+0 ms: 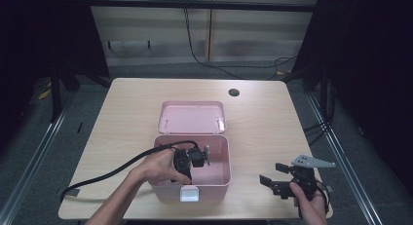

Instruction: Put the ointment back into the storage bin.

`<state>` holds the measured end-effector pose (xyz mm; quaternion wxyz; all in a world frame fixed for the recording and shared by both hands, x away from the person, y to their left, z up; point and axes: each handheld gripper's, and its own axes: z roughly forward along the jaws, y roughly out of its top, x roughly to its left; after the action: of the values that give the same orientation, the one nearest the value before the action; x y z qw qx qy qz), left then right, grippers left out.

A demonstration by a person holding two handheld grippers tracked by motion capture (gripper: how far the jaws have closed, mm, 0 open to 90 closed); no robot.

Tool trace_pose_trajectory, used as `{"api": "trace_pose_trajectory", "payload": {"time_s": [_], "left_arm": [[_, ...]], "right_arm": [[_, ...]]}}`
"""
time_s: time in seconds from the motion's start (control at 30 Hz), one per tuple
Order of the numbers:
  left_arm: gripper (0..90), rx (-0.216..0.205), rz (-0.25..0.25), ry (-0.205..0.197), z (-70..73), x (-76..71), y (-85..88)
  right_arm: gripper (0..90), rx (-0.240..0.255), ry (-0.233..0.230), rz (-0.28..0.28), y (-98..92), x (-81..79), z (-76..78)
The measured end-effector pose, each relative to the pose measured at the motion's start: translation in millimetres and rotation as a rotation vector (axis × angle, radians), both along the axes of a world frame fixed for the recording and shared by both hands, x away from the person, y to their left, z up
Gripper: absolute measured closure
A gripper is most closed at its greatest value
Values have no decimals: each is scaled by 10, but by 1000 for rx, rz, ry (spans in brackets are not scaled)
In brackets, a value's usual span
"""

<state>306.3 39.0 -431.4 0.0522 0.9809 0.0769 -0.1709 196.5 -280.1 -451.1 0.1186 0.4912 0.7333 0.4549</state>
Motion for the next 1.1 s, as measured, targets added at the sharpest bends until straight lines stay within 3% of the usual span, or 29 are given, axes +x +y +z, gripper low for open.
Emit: {"api": "trace_pose_trajectory", "payload": {"time_s": [0.2,0.57,0.63,0.87,1.1], "left_arm": [[664,-21,7,-9,17,0,10],[567,-122,64,-34,139,25,80],[567,-123,69,-53,157,24,99],[568,-191,91,-81,292,34,197],[568,-213,100,-99,392,18,262]], "right_arm": [[145,1,-1,0,-2,0,0],[145,1,0,0,-2,-2,1],[144,1,-1,0,-1,-1,1],[145,1,0,1,-1,0,0],[144,2,2,2,2,1,0]]}}
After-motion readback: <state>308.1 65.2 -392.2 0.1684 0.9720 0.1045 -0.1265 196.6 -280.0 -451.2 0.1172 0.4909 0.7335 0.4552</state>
